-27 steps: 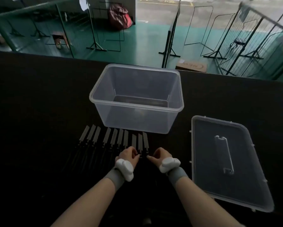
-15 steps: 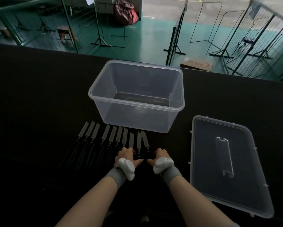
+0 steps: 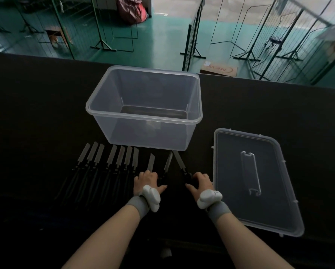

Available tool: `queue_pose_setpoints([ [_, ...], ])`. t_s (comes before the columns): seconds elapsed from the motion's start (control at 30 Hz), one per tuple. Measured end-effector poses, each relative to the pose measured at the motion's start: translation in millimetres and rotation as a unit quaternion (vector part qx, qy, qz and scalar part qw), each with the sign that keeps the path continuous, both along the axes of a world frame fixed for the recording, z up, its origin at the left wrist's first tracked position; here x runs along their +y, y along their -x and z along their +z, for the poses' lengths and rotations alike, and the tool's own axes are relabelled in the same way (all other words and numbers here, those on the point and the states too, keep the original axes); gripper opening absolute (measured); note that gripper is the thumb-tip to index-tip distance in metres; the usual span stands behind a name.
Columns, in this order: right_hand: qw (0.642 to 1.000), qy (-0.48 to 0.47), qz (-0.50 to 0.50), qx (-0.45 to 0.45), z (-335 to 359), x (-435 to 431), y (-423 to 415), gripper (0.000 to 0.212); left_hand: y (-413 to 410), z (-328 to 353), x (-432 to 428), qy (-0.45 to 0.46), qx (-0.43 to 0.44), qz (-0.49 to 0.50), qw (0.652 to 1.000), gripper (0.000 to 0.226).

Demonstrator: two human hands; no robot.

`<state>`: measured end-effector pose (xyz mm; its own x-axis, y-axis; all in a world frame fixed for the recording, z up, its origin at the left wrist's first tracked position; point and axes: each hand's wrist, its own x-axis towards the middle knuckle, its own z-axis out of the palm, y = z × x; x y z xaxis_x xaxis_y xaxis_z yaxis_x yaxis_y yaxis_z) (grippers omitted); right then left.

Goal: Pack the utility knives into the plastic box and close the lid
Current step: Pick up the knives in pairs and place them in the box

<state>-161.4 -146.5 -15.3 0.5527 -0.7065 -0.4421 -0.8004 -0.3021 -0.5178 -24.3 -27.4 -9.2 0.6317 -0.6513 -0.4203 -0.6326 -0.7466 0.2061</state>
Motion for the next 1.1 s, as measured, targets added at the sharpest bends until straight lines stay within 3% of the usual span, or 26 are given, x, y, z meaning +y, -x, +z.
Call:
queue_pose_setpoints([
  [0.13,0.990,-0.014,-0.062,-0.129,9.2,1.7,14.8,0.032,3.9,5.8,-0.6,0.077,0.005,-0.012,0.997,0.051],
  [0.3,0.951,0.003,-0.163,-0.263,26.9,0.4,24.6,0.019,10.9,28.0,-11.0,0.220,0.052,-0.023,0.974,0.047],
  [0.7,0.890,0.046,-0.178,-0.417,125.0,-35.0,-30.0,0.017,-26.1,136.8,-52.8,0.457,0.118,0.001,0.881,0.031],
  [0.87,0.884,0.049,-0.158,-0.437,177.4,-42.1,-71.4,0.026,-67.9,184.8,-58.8,0.522,0.277,0.034,0.806,0.019],
  [0.97,0.871,-0.015,-0.146,-0.468,204.8,-41.8,-98.7,0.024,-92.2,209.4,-58.6,0.540,0.354,0.075,0.760,0.021],
  [1.1,0.857,-0.099,-0.151,-0.482,229.4,-39.4,-135.0,0.022,-120.8,230.2,-53.4,0.558,0.383,0.111,0.728,0.018],
])
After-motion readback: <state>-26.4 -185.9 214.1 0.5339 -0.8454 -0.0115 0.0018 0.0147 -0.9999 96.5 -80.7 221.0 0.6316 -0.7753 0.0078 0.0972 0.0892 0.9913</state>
